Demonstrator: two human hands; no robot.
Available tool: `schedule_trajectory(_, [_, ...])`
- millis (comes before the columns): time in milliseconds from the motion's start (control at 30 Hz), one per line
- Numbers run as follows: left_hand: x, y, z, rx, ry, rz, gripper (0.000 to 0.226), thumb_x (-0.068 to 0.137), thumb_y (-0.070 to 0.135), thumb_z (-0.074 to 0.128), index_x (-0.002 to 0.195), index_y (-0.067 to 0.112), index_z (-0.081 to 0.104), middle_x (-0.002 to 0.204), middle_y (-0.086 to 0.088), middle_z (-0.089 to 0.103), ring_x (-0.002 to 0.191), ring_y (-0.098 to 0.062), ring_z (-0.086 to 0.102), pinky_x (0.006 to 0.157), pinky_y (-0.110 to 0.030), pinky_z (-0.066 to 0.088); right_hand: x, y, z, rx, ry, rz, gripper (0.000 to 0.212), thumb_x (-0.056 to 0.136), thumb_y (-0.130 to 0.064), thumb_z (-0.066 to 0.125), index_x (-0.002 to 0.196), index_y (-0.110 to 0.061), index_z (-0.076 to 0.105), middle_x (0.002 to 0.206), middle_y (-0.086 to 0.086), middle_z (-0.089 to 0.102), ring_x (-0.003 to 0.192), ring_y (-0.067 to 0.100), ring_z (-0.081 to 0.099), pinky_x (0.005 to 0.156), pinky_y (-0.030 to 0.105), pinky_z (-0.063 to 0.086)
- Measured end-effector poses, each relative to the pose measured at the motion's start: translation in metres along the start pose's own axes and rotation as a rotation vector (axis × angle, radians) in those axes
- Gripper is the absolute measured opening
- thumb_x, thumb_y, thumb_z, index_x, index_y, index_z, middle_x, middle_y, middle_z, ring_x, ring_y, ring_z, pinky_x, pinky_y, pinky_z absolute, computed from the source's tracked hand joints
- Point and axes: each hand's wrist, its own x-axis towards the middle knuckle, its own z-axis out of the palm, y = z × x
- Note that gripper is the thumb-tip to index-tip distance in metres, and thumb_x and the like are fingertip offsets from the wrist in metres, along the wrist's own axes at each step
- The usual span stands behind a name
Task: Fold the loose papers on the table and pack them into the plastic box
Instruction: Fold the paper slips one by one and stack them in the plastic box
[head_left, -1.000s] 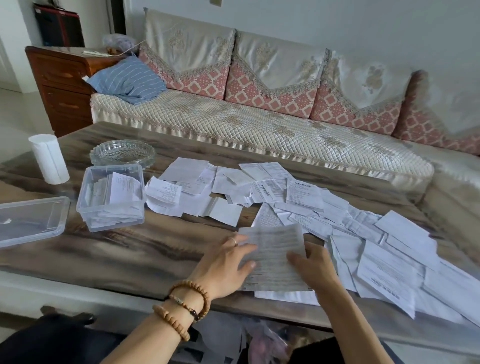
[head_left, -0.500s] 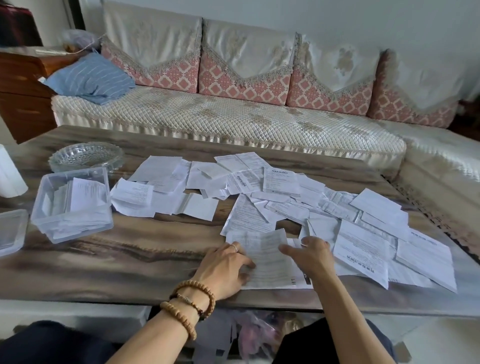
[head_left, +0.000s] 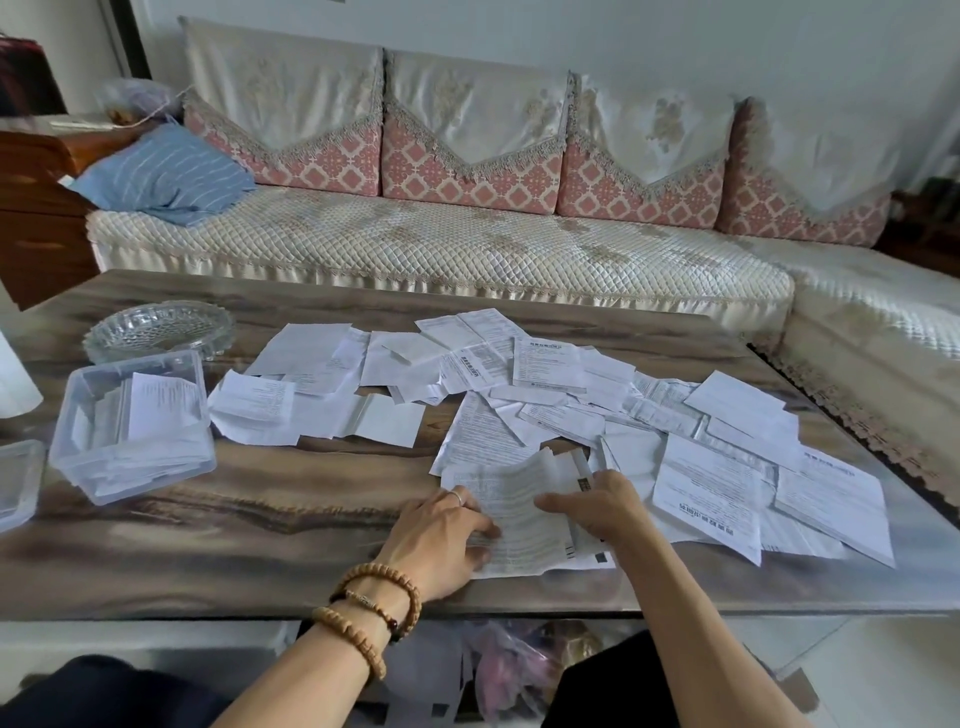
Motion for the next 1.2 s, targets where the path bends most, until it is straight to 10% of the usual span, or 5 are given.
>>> schedule_trajectory(400, [-0.001, -0.001, 0.003, -0.079, 0.013, -0.039, 0.049, 0.09, 0.039, 0.064, 0.137, 0.034, 0.051, 0.136, 0.014, 0.045, 0.127, -0.009, 0.042, 0.108, -0.031, 0.035, -0.003, 0.012, 0.0, 0.176, -0.07, -0.179, 0.063, 0.071, 0.005, 0.075, 0.123, -0.018, 0.048, 0.101, 0.006, 0.064, 0.087, 0.021, 0.065, 0.067, 0.034, 0.058])
schedule_trajectory(600, [-0.005, -0.007, -0.011, -1.067, 0.333, -0.523, 0.132, 0.061, 0.033, 0.091, 0.154, 0.03, -0.002, 0.154, -0.003, 0.033, 0.138, -0.024, 0.037, 0.112, -0.045, 0.035, -0.004, 0.022, 0.005, 0.612, -0.235, -0.284, 0.066, 0.068, 0.008, 0.08, 0.125, -0.014, 0.054, 0.106, 0.015, 0.072, 0.095, 0.033, 0.071, 0.084, 0.053, 0.057])
schedule_trajectory(700, [-0.016, -0.022, -0.027, -1.505, 0.254, -0.541, 0.096, 0.056, 0.025, 0.09, 0.139, 0.007, 0.046, 0.118, -0.014, 0.068, 0.11, -0.035, 0.064, 0.093, -0.053, 0.052, -0.01, 0.005, 0.019, 0.653, -0.313, -0.354, 0.055, 0.069, 0.004, 0.081, 0.117, -0.007, 0.058, 0.105, 0.014, 0.073, 0.096, 0.033, 0.07, 0.086, 0.05, 0.056])
schedule_trajectory(833, [-0.043, -0.043, -0.043, -1.416, 0.252, -0.434, 0.036, 0.077, 0.011, 0.077, 0.112, 0.01, 0.069, 0.109, -0.009, 0.073, 0.104, -0.025, 0.069, 0.097, -0.049, 0.05, -0.02, -0.022, 0.048, 0.674, -0.36, -0.428, 0.036, 0.072, 0.005, 0.078, 0.106, 0.0, 0.065, 0.099, 0.014, 0.075, 0.093, 0.032, 0.071, 0.081, 0.042, 0.059])
schedule_trajectory(1200, [-0.08, -0.114, -0.051, -1.166, 0.445, -0.528, 0.032, 0.072, 0.003, 0.081, 0.102, 0.012, 0.074, 0.099, -0.002, 0.076, 0.099, -0.019, 0.071, 0.095, -0.037, 0.052, -0.029, -0.063, 0.13, 0.657, -0.464, -0.506, 0.023, 0.075, 0.011, 0.074, 0.096, 0.001, 0.073, 0.095, 0.017, 0.075, 0.092, 0.033, 0.071, 0.083, 0.04, 0.058])
